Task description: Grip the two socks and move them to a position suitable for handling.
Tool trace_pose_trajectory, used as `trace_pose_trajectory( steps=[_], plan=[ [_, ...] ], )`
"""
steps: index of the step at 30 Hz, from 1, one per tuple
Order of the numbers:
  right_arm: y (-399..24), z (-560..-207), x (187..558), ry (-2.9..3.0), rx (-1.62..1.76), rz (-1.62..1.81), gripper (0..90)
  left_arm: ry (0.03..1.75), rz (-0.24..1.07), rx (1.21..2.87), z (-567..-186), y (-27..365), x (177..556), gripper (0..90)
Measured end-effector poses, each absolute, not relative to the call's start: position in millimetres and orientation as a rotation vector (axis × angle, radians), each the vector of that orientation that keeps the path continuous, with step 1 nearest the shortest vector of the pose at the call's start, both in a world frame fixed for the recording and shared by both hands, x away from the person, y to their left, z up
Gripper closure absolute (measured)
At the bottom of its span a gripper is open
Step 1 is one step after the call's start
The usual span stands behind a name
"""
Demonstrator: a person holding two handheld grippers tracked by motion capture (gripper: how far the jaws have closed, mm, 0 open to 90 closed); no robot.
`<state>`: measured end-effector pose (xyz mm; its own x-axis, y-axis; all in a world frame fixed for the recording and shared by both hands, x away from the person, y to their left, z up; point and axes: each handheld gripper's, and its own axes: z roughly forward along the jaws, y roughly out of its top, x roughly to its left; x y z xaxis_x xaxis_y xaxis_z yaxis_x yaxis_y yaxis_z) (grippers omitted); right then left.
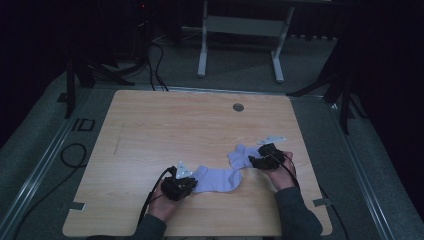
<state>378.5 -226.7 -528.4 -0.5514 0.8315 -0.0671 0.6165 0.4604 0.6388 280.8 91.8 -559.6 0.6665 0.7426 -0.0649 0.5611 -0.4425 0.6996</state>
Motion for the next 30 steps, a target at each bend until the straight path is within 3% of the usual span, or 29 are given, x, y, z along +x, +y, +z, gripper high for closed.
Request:
trace_pose_trajectory(
  steps=[10, 30],
  plan=[
    [-201, -538, 385, 2.447, 1.054, 0.703, 34.5, 1.004, 0.327, 2.164, -560, 91, 281, 81.4],
    [-175, -545, 402, 2.483, 0.958, 0.708, 30.6, 1.003, 0.325, 2.166, -560, 91, 281, 81.3]
  ],
)
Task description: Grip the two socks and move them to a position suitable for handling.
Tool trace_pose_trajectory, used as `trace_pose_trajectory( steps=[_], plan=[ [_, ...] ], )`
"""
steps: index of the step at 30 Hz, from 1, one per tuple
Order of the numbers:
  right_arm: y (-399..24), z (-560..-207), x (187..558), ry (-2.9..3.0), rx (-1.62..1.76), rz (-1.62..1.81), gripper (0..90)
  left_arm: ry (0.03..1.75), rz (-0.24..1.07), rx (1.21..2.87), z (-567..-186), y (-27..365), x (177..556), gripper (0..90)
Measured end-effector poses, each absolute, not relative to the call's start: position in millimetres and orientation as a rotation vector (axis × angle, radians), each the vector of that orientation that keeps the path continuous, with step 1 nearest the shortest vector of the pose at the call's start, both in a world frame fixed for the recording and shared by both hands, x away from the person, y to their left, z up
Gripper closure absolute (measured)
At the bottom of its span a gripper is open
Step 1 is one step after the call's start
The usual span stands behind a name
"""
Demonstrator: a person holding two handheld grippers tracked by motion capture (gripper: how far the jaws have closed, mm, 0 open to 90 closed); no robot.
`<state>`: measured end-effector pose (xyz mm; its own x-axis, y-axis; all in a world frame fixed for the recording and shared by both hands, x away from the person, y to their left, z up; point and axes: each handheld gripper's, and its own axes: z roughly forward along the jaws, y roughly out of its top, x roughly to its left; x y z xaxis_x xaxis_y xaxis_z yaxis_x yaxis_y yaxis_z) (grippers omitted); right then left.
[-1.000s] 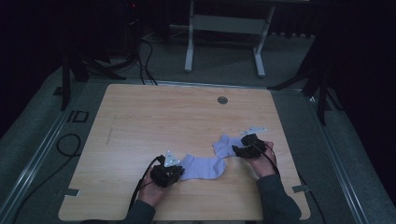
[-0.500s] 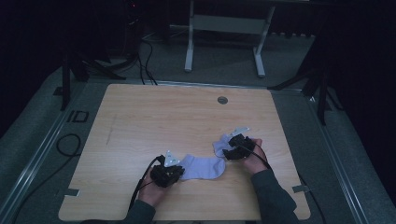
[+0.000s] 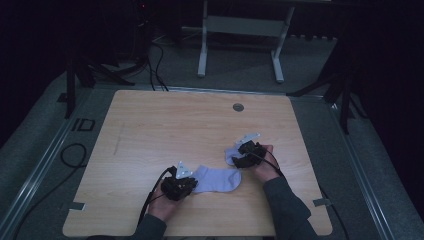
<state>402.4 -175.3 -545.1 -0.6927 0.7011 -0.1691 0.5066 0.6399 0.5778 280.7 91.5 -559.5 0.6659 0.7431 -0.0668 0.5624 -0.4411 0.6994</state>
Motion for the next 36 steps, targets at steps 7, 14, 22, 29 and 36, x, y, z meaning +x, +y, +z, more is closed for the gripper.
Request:
trace_pose_trajectory(
  steps=[7, 14, 22, 29, 36],
  plan=[
    [-172, -544, 407, 2.506, 0.917, 0.729, 34.2, 1.002, 0.325, 2.166, -560, 92, 281, 81.3],
    [-180, -547, 418, 2.560, 1.020, 0.806, 36.9, 1.001, 0.325, 2.166, -560, 91, 281, 81.1],
    [-180, -547, 420, 2.567, 1.061, 0.824, 47.9, 1.001, 0.325, 2.165, -560, 91, 281, 80.5],
    [-174, -545, 420, 2.573, 1.055, 0.821, 63.7, 1.000, 0.327, 2.166, -560, 91, 281, 80.4],
    [-173, -545, 421, 2.564, 1.065, 0.829, 81.4, 1.000, 0.327, 2.165, -560, 91, 281, 80.2]
  ],
)
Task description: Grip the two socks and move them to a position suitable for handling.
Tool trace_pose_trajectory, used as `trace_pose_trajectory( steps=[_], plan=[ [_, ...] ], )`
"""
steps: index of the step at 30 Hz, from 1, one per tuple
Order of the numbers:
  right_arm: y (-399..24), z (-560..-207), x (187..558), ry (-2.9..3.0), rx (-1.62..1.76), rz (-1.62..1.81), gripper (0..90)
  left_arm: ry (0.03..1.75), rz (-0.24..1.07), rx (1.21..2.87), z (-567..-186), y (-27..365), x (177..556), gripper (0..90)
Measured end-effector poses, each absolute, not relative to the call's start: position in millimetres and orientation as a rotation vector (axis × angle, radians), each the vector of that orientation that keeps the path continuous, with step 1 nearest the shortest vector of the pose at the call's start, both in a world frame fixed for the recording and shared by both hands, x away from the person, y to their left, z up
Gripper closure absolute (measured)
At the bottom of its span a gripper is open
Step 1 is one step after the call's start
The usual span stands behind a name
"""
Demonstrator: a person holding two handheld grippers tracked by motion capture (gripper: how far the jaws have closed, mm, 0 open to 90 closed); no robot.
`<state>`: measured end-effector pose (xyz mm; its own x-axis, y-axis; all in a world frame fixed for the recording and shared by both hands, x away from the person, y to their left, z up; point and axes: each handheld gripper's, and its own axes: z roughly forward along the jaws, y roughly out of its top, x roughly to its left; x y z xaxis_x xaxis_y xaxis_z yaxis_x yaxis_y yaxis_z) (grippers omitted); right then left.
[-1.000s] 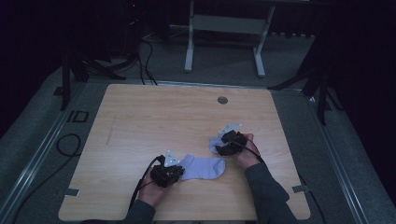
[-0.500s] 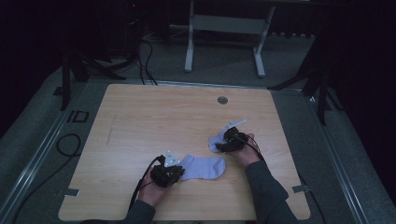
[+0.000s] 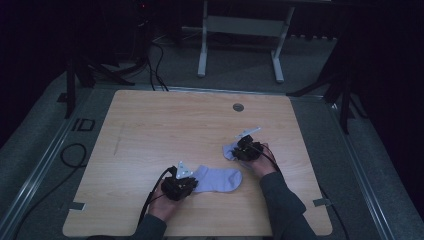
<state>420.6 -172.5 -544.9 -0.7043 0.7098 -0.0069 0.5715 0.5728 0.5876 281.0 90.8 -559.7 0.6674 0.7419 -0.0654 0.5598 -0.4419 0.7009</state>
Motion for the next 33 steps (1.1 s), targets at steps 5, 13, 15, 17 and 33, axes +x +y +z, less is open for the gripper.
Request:
trace_pose_trajectory(
  steps=[5, 13, 15, 17, 33],
  plan=[
    [-176, -546, 422, 2.560, 1.095, 0.881, 84.4, 0.999, 0.325, 2.165, -560, 91, 281, 80.2],
    [-182, -545, 420, 2.527, 1.151, 0.973, 84.9, 1.007, 0.316, 2.159, -560, 91, 281, 79.7],
    [-182, -540, 418, 2.515, 1.136, 0.991, 84.9, 1.007, 0.315, 2.160, -560, 91, 281, 79.8],
    [-182, -533, 415, 2.504, 1.122, 1.011, 85.0, 1.010, 0.316, 2.156, -560, 91, 281, 79.9],
    [-186, -485, 404, 2.436, 1.049, 1.197, 85.0, 1.013, 0.306, 2.147, -560, 92, 282, 80.1]
  ],
)
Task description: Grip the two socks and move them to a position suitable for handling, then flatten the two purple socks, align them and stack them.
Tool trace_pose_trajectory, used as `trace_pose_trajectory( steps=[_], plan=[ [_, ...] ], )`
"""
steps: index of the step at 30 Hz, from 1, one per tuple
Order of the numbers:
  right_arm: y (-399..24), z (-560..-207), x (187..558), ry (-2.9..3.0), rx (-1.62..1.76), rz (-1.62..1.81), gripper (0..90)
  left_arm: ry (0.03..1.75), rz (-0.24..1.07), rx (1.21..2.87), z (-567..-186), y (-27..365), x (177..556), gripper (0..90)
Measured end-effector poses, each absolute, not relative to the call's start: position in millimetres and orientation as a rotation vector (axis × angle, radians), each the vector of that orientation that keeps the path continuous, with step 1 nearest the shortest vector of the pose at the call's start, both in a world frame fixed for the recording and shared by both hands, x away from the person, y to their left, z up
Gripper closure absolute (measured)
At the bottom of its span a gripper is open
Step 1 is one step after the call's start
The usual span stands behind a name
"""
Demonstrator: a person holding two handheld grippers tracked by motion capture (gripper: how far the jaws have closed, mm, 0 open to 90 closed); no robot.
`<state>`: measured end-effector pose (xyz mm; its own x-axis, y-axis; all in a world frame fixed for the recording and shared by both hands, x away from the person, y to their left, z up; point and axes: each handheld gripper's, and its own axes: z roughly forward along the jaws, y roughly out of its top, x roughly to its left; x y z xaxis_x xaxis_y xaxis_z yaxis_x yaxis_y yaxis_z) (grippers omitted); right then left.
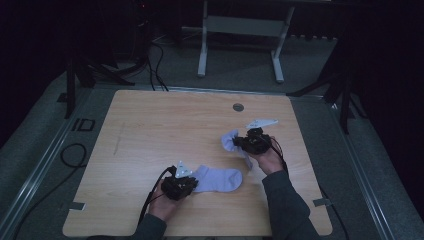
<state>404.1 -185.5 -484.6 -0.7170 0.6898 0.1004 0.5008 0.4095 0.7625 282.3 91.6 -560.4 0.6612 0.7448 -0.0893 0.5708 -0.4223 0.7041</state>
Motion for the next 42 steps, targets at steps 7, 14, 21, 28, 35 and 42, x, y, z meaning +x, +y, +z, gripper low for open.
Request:
trace_pose_trajectory(
  steps=[7, 14, 21, 28, 35, 42],
  plan=[
    [-186, -478, 399, 2.431, 1.035, 1.239, 85.0, 1.011, 0.310, 2.149, -560, 92, 282, 80.0],
    [-188, -457, 389, 2.405, 0.982, 1.313, 85.0, 1.011, 0.311, 2.150, -560, 92, 282, 80.0],
    [-187, -445, 379, 2.419, 0.940, 1.356, 85.0, 1.015, 0.312, 2.143, -560, 91, 282, 80.0],
    [-187, -434, 367, 2.415, 0.908, 1.419, 84.9, 1.016, 0.315, 2.140, -561, 91, 281, 79.8],
    [-186, -432, 353, 2.414, 0.888, 1.438, 84.9, 1.016, 0.316, 2.139, -561, 90, 281, 79.6],
    [-186, -445, 348, 2.433, 0.904, 1.410, 84.9, 1.014, 0.318, 2.143, -561, 91, 281, 79.3]
  ],
)
